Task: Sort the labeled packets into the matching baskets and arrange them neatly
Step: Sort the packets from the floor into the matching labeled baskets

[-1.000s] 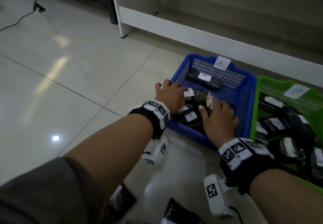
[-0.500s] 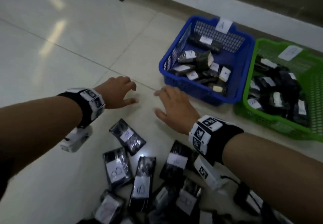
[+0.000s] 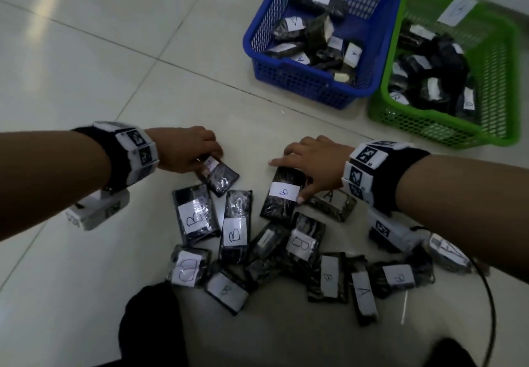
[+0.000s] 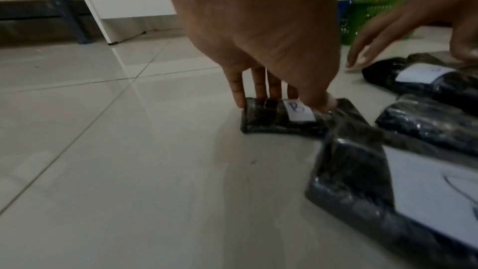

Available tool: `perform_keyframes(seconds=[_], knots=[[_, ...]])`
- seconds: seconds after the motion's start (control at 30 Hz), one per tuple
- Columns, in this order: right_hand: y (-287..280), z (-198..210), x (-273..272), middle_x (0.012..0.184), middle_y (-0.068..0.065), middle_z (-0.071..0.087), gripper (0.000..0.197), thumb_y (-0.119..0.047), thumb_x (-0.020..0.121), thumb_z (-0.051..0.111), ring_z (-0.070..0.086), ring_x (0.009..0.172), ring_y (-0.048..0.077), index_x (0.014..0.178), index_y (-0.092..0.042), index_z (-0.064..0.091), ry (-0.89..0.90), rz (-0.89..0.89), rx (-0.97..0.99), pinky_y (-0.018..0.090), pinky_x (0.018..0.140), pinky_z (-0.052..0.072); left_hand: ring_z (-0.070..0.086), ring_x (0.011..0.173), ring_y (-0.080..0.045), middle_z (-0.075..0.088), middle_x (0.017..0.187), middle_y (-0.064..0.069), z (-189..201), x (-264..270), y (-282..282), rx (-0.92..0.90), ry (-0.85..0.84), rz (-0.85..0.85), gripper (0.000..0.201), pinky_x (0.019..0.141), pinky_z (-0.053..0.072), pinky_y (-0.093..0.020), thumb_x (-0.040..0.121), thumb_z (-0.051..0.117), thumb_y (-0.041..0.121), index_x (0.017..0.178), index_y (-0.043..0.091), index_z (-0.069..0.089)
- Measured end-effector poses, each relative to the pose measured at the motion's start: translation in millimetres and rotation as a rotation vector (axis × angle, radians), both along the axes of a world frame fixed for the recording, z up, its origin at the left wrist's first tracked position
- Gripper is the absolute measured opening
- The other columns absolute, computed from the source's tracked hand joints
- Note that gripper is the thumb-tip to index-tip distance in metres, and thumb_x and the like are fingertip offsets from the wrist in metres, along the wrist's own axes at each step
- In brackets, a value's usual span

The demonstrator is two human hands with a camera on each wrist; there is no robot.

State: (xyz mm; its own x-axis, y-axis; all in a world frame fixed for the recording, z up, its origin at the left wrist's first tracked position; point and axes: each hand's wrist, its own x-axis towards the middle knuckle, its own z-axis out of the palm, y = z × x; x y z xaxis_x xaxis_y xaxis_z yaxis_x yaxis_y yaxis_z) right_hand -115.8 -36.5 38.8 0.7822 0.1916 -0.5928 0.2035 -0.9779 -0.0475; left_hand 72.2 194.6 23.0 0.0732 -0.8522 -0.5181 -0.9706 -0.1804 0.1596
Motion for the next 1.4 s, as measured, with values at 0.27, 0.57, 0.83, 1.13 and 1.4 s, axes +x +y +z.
perform_keyframes(seconds=[0.27,0.57,0.83,1.13,1.4], knots=[[23.5,-8.1,19.0,0.125,0.001,0.046,0.06,-0.03,0.069,0.079,0.044,0.108,0.024,0.12,-0.022,0.048,0.06,-0.065,0.071,0.033,0.079,0.036,0.045,0.109,-0.022,0.05,0.114,-0.002,0.3,0.0,-15.7,0.12,-0.041,0.069,0.038,0.084,0.038,-0.028,0.08,0.066,0.016,0.116,0.017,0.051],[-1.9,29.7,38.0,0.11,0.013,0.055,0.049,-0.017,0.07,0.08,0.046,0.085,0.021,0.099,-0.011,0.041,-0.052,-0.34,0.226,0.029,0.068,0.033,0.051,0.082,-0.019,0.058,0.093,-0.006,31.4,19.3,-57.7,0.21,0.132,0.391,0.032,0.066,0.036,-0.024,0.076,0.074,0.01,0.102,0.014,0.056],[-91.9,108.7,28.1,0.106,0.007,0.055,0.051,-0.02,0.072,0.079,0.055,0.094,0.026,0.109,-0.011,0.045,-0.294,-0.73,0.338,0.032,0.074,0.043,0.053,0.063,-0.017,0.059,0.085,-0.007,125.8,40.4,-149.8,0.018,0.387,0.688,0.026,0.07,0.051,-0.036,0.083,0.068,0.008,0.099,0.021,0.053],[-211.5,148.5,-34.7,0.077,0.013,0.052,0.032,-0.013,0.086,0.055,0.05,0.061,0.022,0.099,-0.03,0.031,-0.887,-1.398,0.592,0.027,0.052,0.048,0.056,0.067,-0.024,0.056,0.086,-0.016,163.7,-10.4,-258.6,-0.436,0.621,0.843,0.007,0.054,0.052,-0.031,0.088,0.053,0.007,0.094,0.009,0.051],[-244.7,103.9,-69.3,0.099,0.022,0.059,0.021,-0.006,0.088,0.052,0.059,0.086,0.036,0.091,-0.016,0.034,-1.003,-1.599,0.483,0.04,0.064,0.043,0.056,0.064,-0.02,0.056,0.079,-0.012,119.4,-83.2,-337.9,-0.526,0.786,0.842,0.022,0.063,0.052,-0.037,0.087,0.061,0.011,0.086,0.014,0.039]])
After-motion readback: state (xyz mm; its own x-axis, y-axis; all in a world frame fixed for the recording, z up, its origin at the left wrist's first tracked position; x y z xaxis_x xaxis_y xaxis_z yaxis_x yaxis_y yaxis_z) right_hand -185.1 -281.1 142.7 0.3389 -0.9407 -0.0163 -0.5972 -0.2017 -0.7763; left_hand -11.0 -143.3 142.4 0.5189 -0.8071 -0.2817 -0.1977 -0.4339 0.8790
